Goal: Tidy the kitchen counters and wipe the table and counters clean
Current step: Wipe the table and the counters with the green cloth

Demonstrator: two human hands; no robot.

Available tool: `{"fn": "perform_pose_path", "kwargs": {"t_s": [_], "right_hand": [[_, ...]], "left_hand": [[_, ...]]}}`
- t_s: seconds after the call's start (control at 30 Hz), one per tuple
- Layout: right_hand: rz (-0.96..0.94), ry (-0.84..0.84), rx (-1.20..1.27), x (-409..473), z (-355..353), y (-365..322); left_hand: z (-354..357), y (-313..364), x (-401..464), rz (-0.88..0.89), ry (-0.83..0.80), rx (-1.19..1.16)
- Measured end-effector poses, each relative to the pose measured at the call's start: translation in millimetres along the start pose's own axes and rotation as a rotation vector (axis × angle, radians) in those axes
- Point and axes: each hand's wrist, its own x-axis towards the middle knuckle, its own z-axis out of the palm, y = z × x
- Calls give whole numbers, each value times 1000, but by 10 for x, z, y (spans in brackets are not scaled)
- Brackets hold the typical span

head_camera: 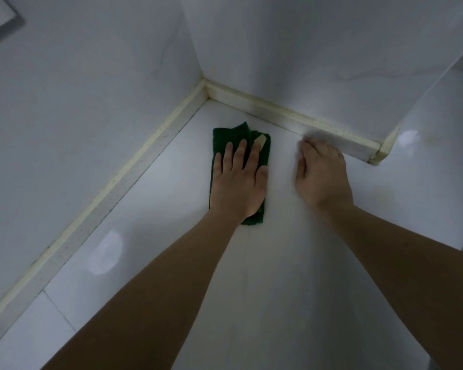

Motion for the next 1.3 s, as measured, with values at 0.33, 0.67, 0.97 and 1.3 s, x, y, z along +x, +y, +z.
{"fn": "perform_pose_path", "kwargs": {"t_s": [0.33, 0.67, 0.97, 1.3], "right_hand": [[42, -31, -21, 14, 8, 49], [100, -95, 115, -148, -394, 88], [348, -234, -210, -1189, -1083, 530], [442, -462, -260, -1289, -1185, 590]], "left_hand": [[8, 118, 545, 143, -5, 35], [25, 64, 570, 160, 41, 32], [3, 209, -246, 271, -49, 81], [26, 255, -229, 260, -55, 111]]}}
